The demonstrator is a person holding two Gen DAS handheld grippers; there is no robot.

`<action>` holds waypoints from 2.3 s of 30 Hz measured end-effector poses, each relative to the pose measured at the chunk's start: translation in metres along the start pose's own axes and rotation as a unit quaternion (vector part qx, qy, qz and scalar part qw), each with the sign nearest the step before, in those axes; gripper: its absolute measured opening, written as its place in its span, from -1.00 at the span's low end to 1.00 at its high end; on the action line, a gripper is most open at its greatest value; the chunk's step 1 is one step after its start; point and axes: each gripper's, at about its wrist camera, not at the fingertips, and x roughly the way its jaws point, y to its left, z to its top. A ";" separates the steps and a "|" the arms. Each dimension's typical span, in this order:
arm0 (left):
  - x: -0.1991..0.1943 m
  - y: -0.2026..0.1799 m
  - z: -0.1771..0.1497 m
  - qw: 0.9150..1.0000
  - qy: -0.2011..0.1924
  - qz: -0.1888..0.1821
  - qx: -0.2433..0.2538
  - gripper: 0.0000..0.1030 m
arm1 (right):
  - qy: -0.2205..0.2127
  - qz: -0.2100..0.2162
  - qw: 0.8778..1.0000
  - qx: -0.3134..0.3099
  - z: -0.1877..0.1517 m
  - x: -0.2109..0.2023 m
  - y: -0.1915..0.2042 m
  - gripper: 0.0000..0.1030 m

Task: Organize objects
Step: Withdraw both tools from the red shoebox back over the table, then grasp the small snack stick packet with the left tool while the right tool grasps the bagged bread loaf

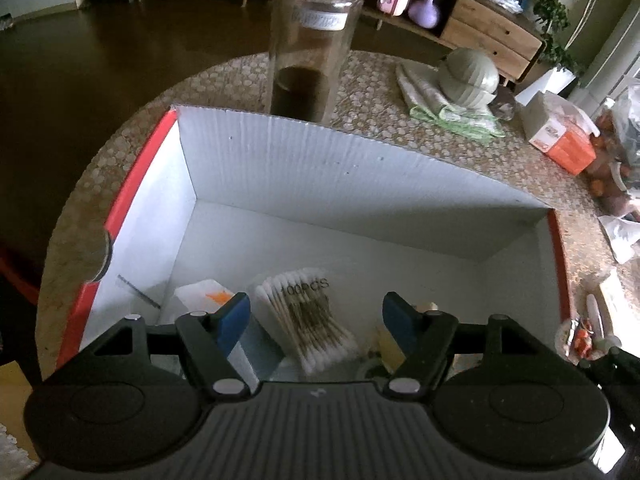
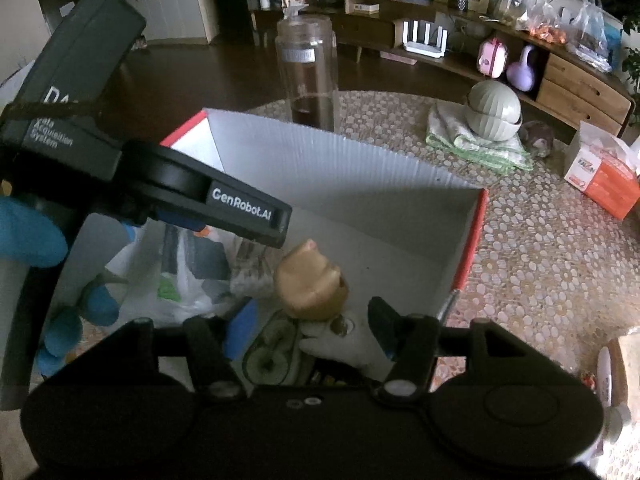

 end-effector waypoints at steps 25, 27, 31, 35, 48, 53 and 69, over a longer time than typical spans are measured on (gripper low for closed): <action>-0.123 -0.066 -0.072 0.992 -0.093 -0.028 0.075 0.41 | -0.070 0.022 0.997 0.009 -0.051 -0.122 -0.024 0.44; -0.129 -0.074 -0.080 0.991 -0.099 -0.038 0.082 0.41 | -0.075 0.025 0.997 0.011 -0.059 -0.131 -0.030 0.46; -0.140 -0.092 -0.097 0.987 -0.114 -0.048 0.104 0.41 | -0.075 0.029 0.997 0.015 -0.077 -0.142 -0.042 0.50; -0.146 -0.112 -0.114 0.982 -0.125 -0.057 0.132 0.47 | -0.076 0.027 0.997 0.017 -0.095 -0.152 -0.056 0.51; -0.133 -0.168 -0.152 0.973 -0.123 -0.072 0.180 0.99 | -0.080 -0.009 0.996 0.042 -0.140 -0.179 -0.128 0.53; -0.118 -0.188 -0.161 0.970 -0.119 -0.077 0.199 0.99 | -0.068 -0.040 0.995 0.066 -0.157 -0.181 -0.172 0.53; -0.038 -0.256 -0.133 0.967 -0.077 -0.059 0.235 0.99 | -0.038 -0.087 0.988 0.123 -0.137 -0.145 -0.290 0.54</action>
